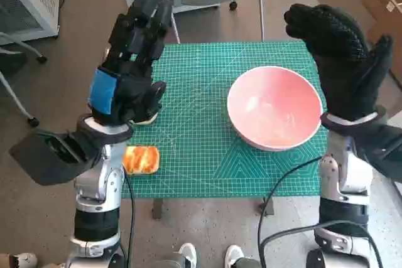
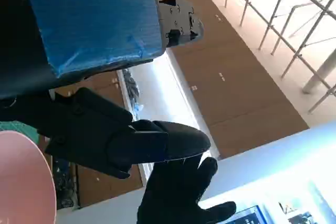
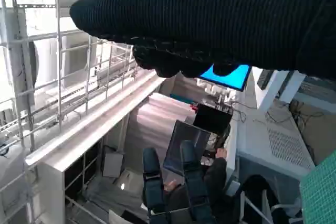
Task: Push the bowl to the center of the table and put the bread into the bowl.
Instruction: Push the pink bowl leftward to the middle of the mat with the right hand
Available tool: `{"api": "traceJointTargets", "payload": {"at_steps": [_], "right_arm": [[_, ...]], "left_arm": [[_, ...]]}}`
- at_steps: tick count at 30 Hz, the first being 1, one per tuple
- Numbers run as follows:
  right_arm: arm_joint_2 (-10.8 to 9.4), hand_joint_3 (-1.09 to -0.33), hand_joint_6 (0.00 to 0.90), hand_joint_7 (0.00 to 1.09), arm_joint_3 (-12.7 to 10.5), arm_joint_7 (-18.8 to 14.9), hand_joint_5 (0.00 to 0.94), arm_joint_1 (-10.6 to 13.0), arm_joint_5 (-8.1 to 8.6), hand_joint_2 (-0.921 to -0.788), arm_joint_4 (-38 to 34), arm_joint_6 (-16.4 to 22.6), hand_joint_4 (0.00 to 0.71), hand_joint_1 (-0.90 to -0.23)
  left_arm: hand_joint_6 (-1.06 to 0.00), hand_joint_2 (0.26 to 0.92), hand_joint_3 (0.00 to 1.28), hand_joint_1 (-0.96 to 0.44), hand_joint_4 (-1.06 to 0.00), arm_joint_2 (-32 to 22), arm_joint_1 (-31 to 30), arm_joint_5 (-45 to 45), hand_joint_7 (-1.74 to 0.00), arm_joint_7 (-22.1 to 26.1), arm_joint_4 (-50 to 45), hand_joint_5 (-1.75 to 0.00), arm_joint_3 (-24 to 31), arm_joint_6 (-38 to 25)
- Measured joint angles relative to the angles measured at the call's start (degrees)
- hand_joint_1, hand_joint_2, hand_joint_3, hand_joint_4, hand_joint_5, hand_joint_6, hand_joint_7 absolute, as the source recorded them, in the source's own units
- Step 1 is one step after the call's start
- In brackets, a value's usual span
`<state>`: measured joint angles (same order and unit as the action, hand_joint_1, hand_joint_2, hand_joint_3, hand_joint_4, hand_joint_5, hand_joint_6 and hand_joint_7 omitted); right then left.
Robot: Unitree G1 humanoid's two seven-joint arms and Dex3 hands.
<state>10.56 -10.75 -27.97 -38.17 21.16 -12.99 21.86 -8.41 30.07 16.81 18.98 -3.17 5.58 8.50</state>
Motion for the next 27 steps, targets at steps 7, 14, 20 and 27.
{"api": "traceJointTargets", "payload": {"at_steps": [7, 14, 20, 27], "right_arm": [[0.0, -0.714, 0.395, 0.00, 0.0, 0.0, 0.001, 0.0, 0.00, -0.921, -0.4, 0.4, 0.255, -0.688], [0.0, -0.715, 0.395, 0.00, 0.0, -0.2, 0.000, 0.0, 0.01, -0.921, -1.0, 0.9, 0.255, -0.687], [0.0, -0.716, 0.393, 0.00, 0.2, -0.2, 0.000, -0.1, 0.00, -0.921, -2.1, 1.6, 0.254, -0.689], [0.0, -0.717, 0.391, 0.00, 0.5, -0.3, 0.000, -0.3, 0.02, -0.921, -2.9, 1.8, 0.254, -0.689]], "left_arm": [[0.00, 0.921, 0.43, -0.61, 0.00, 0.0, 0.0, 0.0, -0.27, 0.2, 0.0, 0.00, 0.0, 0.0], [0.00, 0.921, 0.43, -0.61, 0.00, 0.0, -0.1, 0.0, -0.27, 0.2, 0.0, 0.00, 0.0, 0.0], [0.00, 0.921, 0.43, -0.61, 0.00, 0.0, -0.1, 0.0, -0.27, 0.2, 0.0, 0.00, 0.0, 0.0], [0.00, 0.921, 0.43, -0.61, 0.00, 0.0, -0.2, 0.0, -0.27, 0.2, 0.0, 0.00, 0.1, 0.0]]}}
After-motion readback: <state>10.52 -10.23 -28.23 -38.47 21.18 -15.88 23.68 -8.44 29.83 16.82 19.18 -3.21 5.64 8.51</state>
